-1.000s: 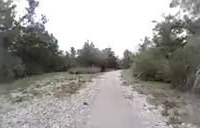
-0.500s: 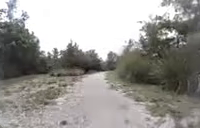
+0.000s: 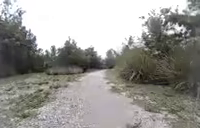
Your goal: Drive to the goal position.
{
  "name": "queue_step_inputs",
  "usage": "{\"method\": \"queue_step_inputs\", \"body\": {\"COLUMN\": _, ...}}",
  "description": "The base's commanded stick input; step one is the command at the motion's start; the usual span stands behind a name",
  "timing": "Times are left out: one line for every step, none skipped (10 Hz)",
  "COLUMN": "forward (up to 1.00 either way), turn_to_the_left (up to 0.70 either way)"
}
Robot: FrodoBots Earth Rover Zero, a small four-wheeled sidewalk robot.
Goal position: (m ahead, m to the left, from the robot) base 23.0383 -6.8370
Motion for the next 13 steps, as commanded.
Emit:
{"method": "queue_step_inputs", "body": {"forward": 0.85, "turn_to_the_left": 0.18}}
{"method": "queue_step_inputs", "body": {"forward": 0.85, "turn_to_the_left": 0.34}}
{"method": "queue_step_inputs", "body": {"forward": 0.85, "turn_to_the_left": 0.03}}
{"method": "queue_step_inputs", "body": {"forward": 0.85, "turn_to_the_left": 0.0}}
{"method": "queue_step_inputs", "body": {"forward": 0.85, "turn_to_the_left": 0.0}}
{"method": "queue_step_inputs", "body": {"forward": 0.85, "turn_to_the_left": 0.0}}
{"method": "queue_step_inputs", "body": {"forward": 0.85, "turn_to_the_left": 0.0}}
{"method": "queue_step_inputs", "body": {"forward": 0.85, "turn_to_the_left": 0.0}}
{"method": "queue_step_inputs", "body": {"forward": 0.85, "turn_to_the_left": 0.0}}
{"method": "queue_step_inputs", "body": {"forward": 0.85, "turn_to_the_left": 0.0}}
{"method": "queue_step_inputs", "body": {"forward": 0.85, "turn_to_the_left": 0.0}}
{"method": "queue_step_inputs", "body": {"forward": 0.85, "turn_to_the_left": 0.0}}
{"method": "queue_step_inputs", "body": {"forward": 0.85, "turn_to_the_left": 0.0}}
